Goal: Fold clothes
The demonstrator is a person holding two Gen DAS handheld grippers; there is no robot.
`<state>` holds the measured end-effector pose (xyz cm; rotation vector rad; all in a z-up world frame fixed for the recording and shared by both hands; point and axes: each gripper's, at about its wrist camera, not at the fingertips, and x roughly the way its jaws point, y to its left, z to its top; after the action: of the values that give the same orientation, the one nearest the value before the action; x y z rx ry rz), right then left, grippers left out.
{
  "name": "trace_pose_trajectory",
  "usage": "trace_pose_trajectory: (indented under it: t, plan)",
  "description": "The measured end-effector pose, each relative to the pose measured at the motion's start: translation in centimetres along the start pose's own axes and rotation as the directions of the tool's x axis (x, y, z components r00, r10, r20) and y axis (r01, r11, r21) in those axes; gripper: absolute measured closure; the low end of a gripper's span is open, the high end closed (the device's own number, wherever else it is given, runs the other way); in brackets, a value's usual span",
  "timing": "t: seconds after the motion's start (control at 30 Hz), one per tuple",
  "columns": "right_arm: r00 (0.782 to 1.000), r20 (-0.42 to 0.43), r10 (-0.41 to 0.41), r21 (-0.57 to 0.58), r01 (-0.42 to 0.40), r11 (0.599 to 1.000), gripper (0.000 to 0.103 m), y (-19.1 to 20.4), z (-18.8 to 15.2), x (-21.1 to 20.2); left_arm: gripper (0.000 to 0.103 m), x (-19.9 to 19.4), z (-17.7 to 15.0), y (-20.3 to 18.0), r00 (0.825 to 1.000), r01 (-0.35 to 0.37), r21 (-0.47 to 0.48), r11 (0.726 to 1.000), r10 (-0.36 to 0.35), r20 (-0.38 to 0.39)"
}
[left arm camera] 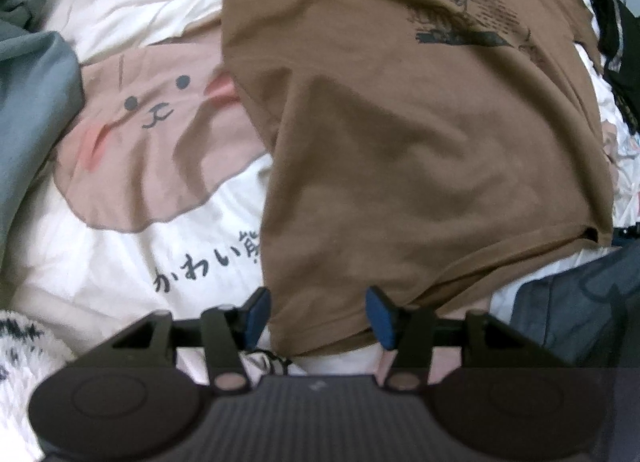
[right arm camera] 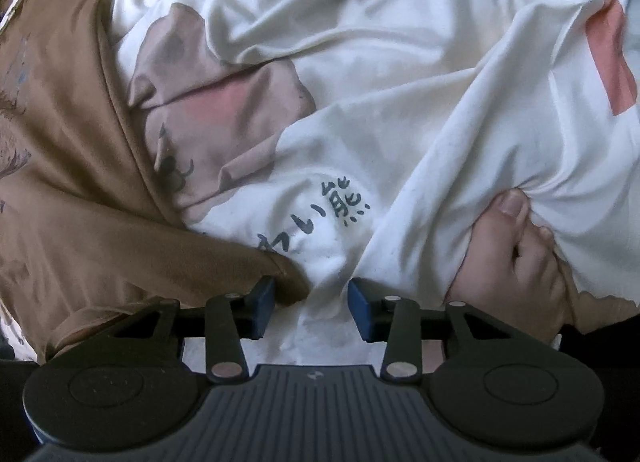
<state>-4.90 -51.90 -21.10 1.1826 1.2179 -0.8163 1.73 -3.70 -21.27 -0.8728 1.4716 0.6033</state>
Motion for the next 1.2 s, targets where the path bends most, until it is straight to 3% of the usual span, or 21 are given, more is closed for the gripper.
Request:
trace_pose_trajectory:
  t: [0.23, 0.43, 0.63, 1.2]
  plan:
    - [0.996, 0.087, 0.031, -0.169, -0.016, 0.986, 0.058, 2.9, 0.3, -1.2, 0.046, 0.5, -0.4, -0.2, 1.0, -0.021, 0.009, 1.0, 0.021, -0.022]
    - [0.993, 0.087, 0.083, -0.081, -0.076, 0.994, 0.063, 1.7, 0.9, -1.2, 0.043, 0.3, -0.8, -0.2, 0.999, -0.03, 0.024, 0.999, 0.03, -0.017]
    - [0.995, 0.071, 0.068, -0.069, -0.063, 0.996, 0.068, 0.5, 1.1, -1.2, 0.042, 0.4, -0.9, 0.2, 0.999, -0.041, 0.001, 0.999, 0.041, -0.019]
    - [1.0, 0.006, -0.001, -0.283, 0.002, 0.959, 0.069, 4.2, 0.2, 1.3, 0.042, -0.5, -1.0, 0.7, 0.999, -0.04, -0.018, 0.999, 0.04, 0.005]
